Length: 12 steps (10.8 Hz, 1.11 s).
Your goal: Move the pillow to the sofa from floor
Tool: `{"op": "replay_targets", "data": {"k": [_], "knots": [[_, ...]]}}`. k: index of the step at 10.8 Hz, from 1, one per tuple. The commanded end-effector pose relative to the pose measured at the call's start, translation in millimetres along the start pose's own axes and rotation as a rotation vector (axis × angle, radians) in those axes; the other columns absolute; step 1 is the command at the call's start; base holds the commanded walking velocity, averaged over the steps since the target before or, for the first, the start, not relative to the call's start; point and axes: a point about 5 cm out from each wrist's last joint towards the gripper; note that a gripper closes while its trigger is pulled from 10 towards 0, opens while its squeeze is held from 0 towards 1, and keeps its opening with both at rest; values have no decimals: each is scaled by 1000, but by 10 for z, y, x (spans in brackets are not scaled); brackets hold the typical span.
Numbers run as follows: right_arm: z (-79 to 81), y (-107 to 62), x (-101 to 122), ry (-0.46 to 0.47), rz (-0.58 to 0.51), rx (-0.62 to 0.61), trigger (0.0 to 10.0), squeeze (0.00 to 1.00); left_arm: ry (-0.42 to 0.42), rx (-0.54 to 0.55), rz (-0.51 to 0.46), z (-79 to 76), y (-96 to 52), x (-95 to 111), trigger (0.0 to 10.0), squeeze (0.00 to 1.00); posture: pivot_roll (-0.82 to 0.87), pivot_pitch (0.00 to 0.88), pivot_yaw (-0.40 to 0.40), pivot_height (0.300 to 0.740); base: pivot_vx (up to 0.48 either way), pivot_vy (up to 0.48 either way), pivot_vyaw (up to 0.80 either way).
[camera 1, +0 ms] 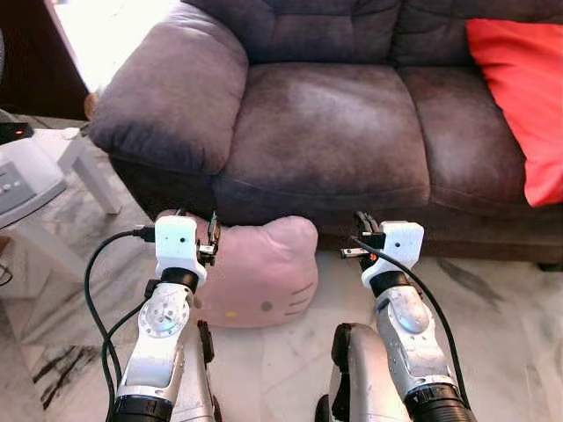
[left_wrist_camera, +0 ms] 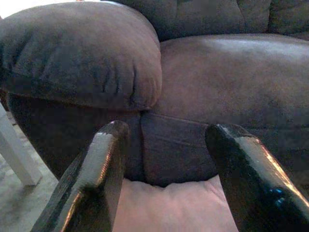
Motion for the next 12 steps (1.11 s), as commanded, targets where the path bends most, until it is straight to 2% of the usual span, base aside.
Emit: {"op": "replay_targets", "data": {"k": [1,3,6,7,12], "knots": [[24,-14,-11,-29,2,18,10000,0,-15,9,16,22,9,-14,10000,0,149,169,-25,492,0,0,0],[24,-23,-20,-34,7,18,10000,0,-19,17,17,33,11,-12,10000,0,148,172,-25,492,0,0,284],[15,-24,-22,-45,8,19,10000,0,-17,30,23,56,16,-14,10000,0,147,176,-27,492,309,0,329],[4,-23,-32,-14,16,1,10000,0,-17,31,25,57,17,-14,10000,0,148,177,-27,492,322,0,0],[26,-28,-36,-47,18,23,10000,0,-15,31,27,60,17,-14,10000,0,148,180,-27,492,324,0,0]]}}
Point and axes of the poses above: a point about 5 cm out from each wrist's last joint towards the gripper, its own y axis pointing out of the wrist towards the gripper, its own x axis along the axis of the wrist's last joint, z = x × y, and after that the axes turned 10 degrees about -y, right-handed
